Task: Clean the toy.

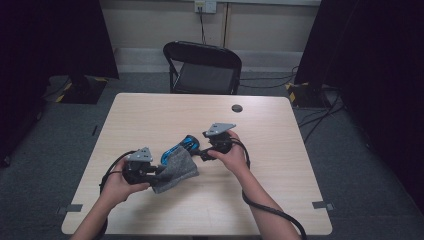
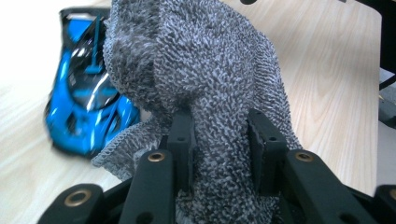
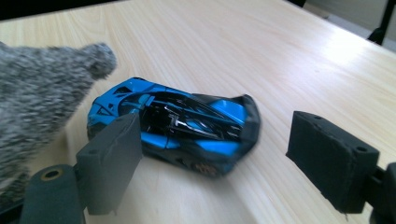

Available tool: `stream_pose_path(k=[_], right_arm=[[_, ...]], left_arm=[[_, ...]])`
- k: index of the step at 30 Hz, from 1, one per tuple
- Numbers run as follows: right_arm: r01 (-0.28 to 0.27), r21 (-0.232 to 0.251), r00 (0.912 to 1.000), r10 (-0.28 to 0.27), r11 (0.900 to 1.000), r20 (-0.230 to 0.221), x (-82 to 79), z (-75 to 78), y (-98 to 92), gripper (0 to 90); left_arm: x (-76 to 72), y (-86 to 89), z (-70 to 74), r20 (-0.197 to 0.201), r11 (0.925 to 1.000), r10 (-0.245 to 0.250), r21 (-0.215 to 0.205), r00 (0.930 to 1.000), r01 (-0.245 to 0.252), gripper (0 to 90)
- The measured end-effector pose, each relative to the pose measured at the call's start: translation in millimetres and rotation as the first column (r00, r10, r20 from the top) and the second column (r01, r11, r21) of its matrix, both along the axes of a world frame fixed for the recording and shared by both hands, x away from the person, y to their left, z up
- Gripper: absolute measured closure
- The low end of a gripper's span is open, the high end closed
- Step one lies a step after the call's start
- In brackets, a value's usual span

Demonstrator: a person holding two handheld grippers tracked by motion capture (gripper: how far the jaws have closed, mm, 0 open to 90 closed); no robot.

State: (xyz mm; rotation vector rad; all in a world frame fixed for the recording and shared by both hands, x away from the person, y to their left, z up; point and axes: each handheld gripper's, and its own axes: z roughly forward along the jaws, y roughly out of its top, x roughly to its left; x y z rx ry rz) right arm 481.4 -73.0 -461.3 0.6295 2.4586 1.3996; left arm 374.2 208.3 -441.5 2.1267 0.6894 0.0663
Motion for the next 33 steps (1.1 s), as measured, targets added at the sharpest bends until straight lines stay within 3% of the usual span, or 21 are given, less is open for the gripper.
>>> stream_pose_path(k=[9, 21, 26, 33], right_arm=[[0.047, 0.014, 0.9989, -0.047, 0.999, 0.008, -17.2, 2.0, -57.4, 17.1], [0.126, 0.046, 0.9919, -0.126, 0.991, 0.015, -45.1, 5.7, -121.3, 17.4], [0.148, 0.073, 0.9889, -0.149, 0.986, 0.006, -53.9, 3.1, -138.7, 18.2], [0.152, 0.081, 0.9883, -0.153, 0.985, -0.001, -65.2, -4.3, -146.8, 19.1]], left_arm=[[12.9, -39.8, -2.9, 0.009, 0.9976, -0.069, 0.000, 0.9976, 0.069, 66.1], [33.4, -95.6, -22.0, 0.003, 0.9896, -0.143, 0.012, 0.9897, 0.143, 65.7], [40.5, -117.0, -29.8, -0.007, 0.9854, -0.169, 0.016, 0.9856, 0.169, 65.7], [48.3, -143.2, -42.0, -0.008, 0.9796, -0.198, 0.035, 0.9802, 0.198, 65.5]])
